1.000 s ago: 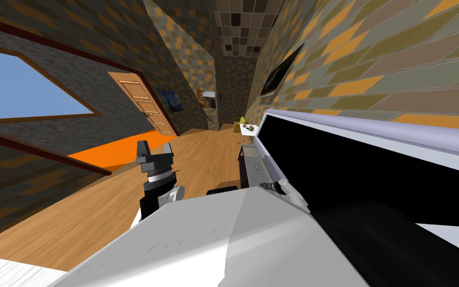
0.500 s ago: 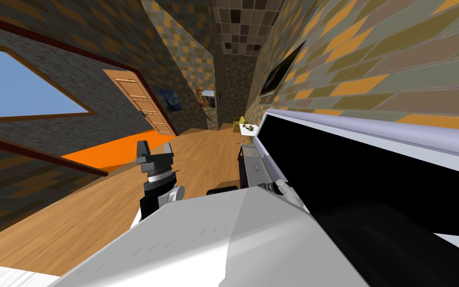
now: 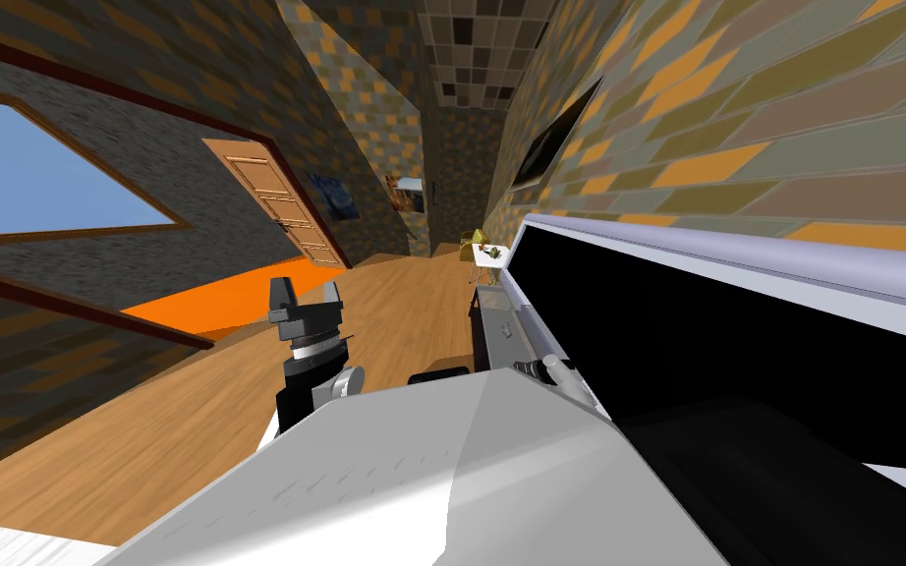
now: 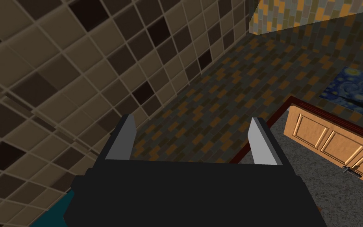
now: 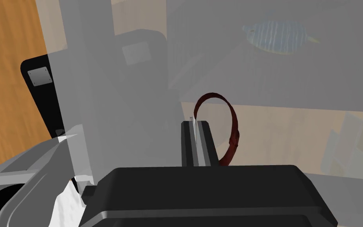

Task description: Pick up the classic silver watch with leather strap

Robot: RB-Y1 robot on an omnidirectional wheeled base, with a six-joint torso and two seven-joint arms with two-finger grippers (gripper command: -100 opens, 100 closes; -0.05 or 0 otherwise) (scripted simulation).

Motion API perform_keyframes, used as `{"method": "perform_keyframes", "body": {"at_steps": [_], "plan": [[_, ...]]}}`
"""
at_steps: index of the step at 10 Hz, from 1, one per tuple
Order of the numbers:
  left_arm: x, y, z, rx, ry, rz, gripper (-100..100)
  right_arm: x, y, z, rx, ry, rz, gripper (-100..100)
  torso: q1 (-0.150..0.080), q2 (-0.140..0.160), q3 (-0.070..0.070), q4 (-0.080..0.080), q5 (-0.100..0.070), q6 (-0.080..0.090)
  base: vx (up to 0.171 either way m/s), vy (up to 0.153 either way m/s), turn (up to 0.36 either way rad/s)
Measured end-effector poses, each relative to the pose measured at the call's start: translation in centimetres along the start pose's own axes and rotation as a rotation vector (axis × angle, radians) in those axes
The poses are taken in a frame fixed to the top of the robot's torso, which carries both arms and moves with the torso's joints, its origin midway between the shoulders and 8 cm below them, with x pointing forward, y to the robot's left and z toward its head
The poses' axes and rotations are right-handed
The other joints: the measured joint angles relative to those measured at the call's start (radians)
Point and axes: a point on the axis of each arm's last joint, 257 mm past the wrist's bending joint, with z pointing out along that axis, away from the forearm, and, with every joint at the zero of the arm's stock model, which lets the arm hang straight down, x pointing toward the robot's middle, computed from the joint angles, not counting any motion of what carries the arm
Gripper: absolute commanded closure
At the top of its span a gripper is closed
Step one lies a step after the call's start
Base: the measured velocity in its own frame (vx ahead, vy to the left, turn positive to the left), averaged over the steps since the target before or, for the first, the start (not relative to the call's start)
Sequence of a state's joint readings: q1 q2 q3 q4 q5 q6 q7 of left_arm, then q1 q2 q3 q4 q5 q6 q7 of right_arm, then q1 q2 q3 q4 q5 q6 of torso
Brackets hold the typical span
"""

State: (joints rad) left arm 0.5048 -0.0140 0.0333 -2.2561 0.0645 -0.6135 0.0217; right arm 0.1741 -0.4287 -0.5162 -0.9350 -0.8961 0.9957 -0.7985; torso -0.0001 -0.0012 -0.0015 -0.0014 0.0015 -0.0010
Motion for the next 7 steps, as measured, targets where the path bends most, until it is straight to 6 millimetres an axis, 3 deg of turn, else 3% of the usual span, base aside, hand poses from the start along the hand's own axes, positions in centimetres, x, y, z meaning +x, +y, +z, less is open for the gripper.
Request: {"method": "perform_keyframes", "body": {"at_steps": [1, 2, 3, 6, 7], "plan": [[0.0, 0.0, 0.0, 0.000, 0.000, 0.000, 0, 0.0, 0.0, 0.0, 0.000, 0.000, -0.001, 100, 0.000, -0.001, 0.000, 0.000, 0.000, 0.000, 0.000, 0.000, 0.000], [0.0, 0.0, 0.0, 0.000, 0.000, 0.000, 0, 0.0, 0.0, 0.0, -0.001, 0.000, -0.001, 0, -0.001, -0.001, -0.001, 0.000, 0.000, 0.000, 0.000, 0.000, 0.000], [0.0, 0.0, 0.0, 0.000, 0.000, 0.000, 0, 0.0, 0.0, 0.0, -0.001, 0.000, -0.001, 100, -0.001, -0.001, -0.001, 0.000, 0.000, 0.000, -0.019, 0.032, 0.047], [0.0, 0.0, 0.0, 0.000, 0.000, 0.000, 0, 0.7, 1.7, -1.8, -0.011, 0.002, 0.000, 100, 0.001, 0.001, 0.001, 0.000, 0.000, 0.000, -0.021, 0.028, 0.010], [0.0, 0.0, 0.0, 0.000, 0.000, 0.000, 0, 0.7, 1.7, -1.8, -0.010, 0.001, 0.001, 0, 0.000, 0.000, 0.000, 0.000, -0.001, 0.000, 0.000, 0.000, 0.000]]}}
